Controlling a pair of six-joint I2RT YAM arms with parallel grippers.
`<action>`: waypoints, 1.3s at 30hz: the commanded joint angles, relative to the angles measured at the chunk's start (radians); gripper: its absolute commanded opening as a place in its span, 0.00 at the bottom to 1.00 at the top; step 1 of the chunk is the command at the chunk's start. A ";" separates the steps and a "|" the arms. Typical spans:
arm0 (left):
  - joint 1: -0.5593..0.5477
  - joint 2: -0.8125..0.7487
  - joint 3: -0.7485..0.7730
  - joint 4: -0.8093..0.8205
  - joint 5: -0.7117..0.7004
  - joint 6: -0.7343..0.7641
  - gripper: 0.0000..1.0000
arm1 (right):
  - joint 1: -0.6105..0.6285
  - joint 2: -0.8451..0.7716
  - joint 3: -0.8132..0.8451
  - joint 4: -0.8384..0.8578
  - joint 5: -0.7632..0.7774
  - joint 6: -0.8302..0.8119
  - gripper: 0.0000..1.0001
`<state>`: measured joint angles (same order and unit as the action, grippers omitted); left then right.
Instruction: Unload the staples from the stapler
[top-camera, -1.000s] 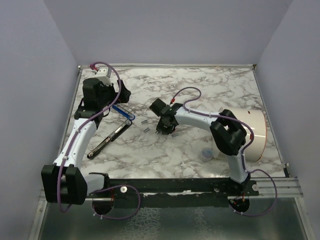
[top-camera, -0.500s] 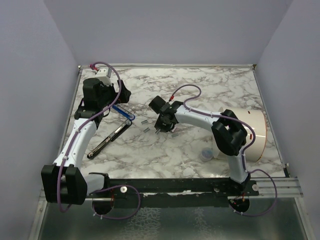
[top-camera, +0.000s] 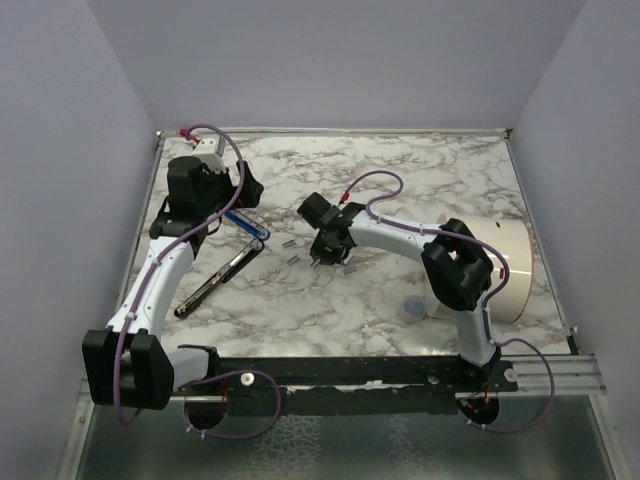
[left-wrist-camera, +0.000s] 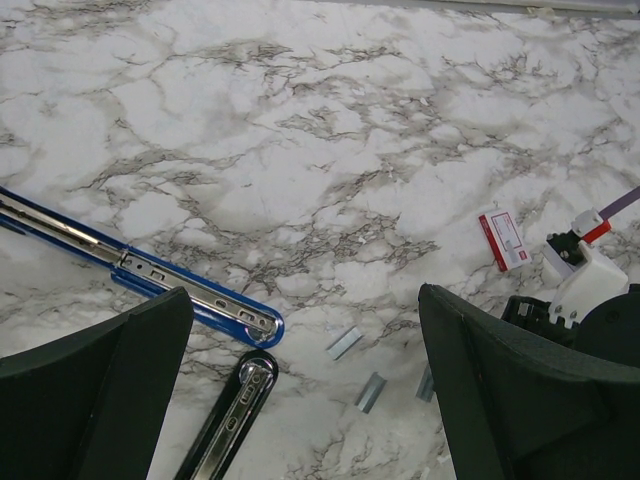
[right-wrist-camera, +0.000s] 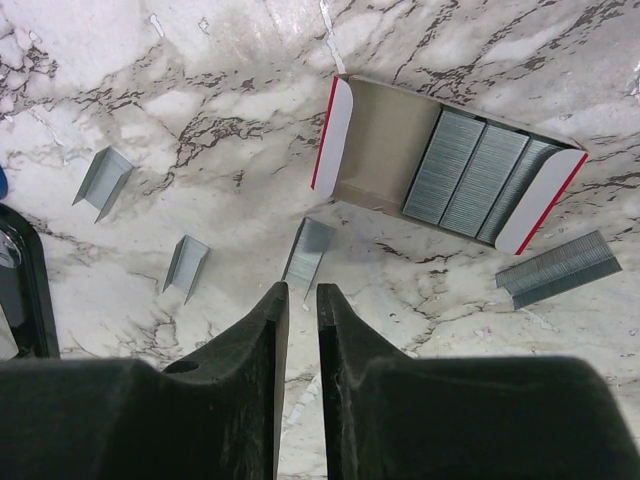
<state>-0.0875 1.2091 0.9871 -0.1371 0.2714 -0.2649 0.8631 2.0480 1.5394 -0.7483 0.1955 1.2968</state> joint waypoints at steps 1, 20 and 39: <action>-0.006 -0.028 0.022 0.009 -0.013 0.015 0.98 | 0.008 0.024 0.001 -0.011 0.018 0.026 0.18; -0.009 -0.029 0.024 0.007 -0.018 0.018 0.98 | 0.005 0.064 0.007 -0.009 0.025 0.047 0.13; -0.015 -0.031 0.027 0.003 -0.020 0.022 0.98 | -0.004 0.064 0.037 -0.017 0.046 0.017 0.01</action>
<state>-0.0940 1.2034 0.9871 -0.1436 0.2687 -0.2550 0.8619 2.0907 1.5402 -0.7525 0.1967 1.3392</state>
